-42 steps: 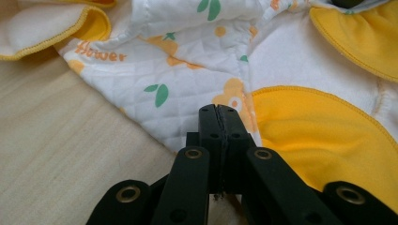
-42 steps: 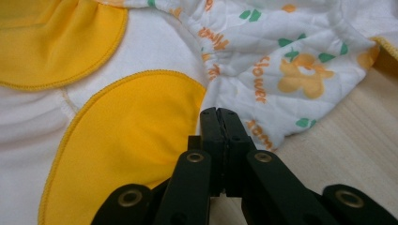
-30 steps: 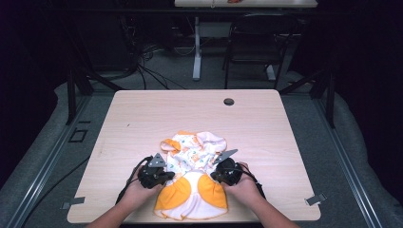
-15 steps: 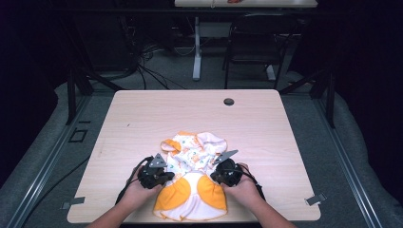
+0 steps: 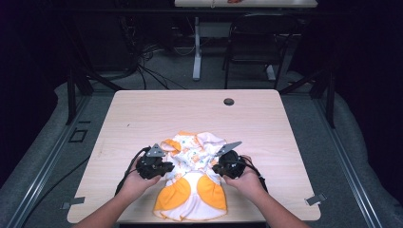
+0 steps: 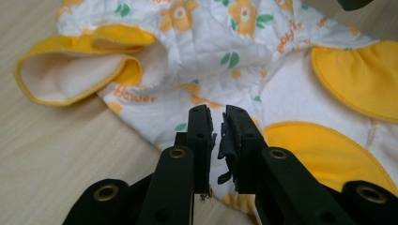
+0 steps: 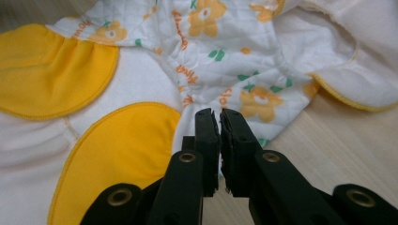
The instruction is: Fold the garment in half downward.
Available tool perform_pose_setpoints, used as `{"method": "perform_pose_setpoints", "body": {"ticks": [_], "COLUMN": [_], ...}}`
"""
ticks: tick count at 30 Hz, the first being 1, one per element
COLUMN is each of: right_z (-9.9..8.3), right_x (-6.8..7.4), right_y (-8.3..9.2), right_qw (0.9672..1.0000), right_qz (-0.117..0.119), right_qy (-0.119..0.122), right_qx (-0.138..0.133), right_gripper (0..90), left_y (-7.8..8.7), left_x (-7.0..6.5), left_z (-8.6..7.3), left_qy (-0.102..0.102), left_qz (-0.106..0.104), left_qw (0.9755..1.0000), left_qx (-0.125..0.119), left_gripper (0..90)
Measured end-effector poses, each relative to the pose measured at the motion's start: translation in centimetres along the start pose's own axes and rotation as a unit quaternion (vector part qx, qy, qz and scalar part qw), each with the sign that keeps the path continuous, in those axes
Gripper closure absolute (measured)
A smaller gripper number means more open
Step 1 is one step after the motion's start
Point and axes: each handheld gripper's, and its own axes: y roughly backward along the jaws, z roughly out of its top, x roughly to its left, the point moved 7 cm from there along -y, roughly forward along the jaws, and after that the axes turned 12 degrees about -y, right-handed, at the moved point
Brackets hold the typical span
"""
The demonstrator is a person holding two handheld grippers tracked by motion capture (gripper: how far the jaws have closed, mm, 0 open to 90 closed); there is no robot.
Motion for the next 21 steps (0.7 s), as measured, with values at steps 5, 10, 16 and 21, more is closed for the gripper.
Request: {"method": "perform_pose_setpoints", "body": {"ticks": [5, 10, 16, 21], "right_z": [0.9, 1.8, 3.0, 3.9], "right_x": [-0.4, -0.9, -1.5, -1.9], "right_y": [0.2, 0.3, 0.2, -0.1], "right_qw": [1.0000, 1.0000, 0.9999, 0.9999], "right_qz": [0.001, -0.006, -0.012, -0.015], "right_qy": [-0.001, 0.000, 0.002, 0.006], "right_qx": [0.001, 0.001, -0.002, 0.004], "right_gripper": [83.1, 80.5, 80.1, 80.2], "left_y": [0.1, 0.1, 0.0, -0.3], "left_x": [0.9, 2.0, 3.2, 3.8], "left_z": [0.9, 1.5, 2.2, 3.0], "left_qy": [0.000, 0.013, 0.024, 0.022], "left_qz": [0.005, 0.012, 0.012, 0.014], "left_qw": [1.0000, 0.9998, 0.9996, 0.9996], "left_qx": [-0.002, -0.006, -0.009, -0.011], "left_gripper": [75.3, 71.3, 70.6, 70.9]}}
